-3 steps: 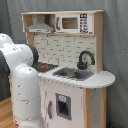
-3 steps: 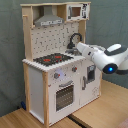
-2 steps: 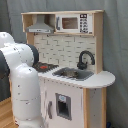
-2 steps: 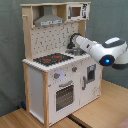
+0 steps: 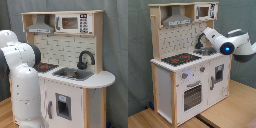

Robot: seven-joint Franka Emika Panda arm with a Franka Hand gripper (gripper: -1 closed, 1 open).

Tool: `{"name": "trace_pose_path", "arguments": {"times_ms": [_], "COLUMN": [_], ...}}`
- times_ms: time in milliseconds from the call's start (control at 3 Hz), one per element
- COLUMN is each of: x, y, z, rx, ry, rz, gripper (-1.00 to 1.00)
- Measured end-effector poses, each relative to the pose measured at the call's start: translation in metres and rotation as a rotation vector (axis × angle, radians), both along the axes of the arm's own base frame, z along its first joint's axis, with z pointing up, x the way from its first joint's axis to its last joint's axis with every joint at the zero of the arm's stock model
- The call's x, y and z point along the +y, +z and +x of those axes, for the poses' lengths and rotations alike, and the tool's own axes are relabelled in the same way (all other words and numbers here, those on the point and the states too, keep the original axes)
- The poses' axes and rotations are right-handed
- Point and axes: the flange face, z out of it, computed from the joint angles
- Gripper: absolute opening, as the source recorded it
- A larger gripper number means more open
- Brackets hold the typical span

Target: Play with the kitchen

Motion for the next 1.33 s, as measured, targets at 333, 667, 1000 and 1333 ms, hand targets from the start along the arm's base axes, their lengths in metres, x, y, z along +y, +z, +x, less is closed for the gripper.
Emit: {"name": "trace_pose_path", "arguments": {"times_ms": [333, 667, 1000, 1333], "x": [-0.010, -0.017, -0.023, -0.032], "y": [0.011, 0.019, 0.026, 0.032], "z": [0.016, 0.025, 0.032, 0.045], "rx": [-0.026, -0.042, -0.052, -0.064], "ry": [-0.061, -0.110, -0.159, -0.217], "rz": [0.129, 0.235, 0.339, 0.459], "gripper": [1.00, 1.00, 1.00, 1.00]}}
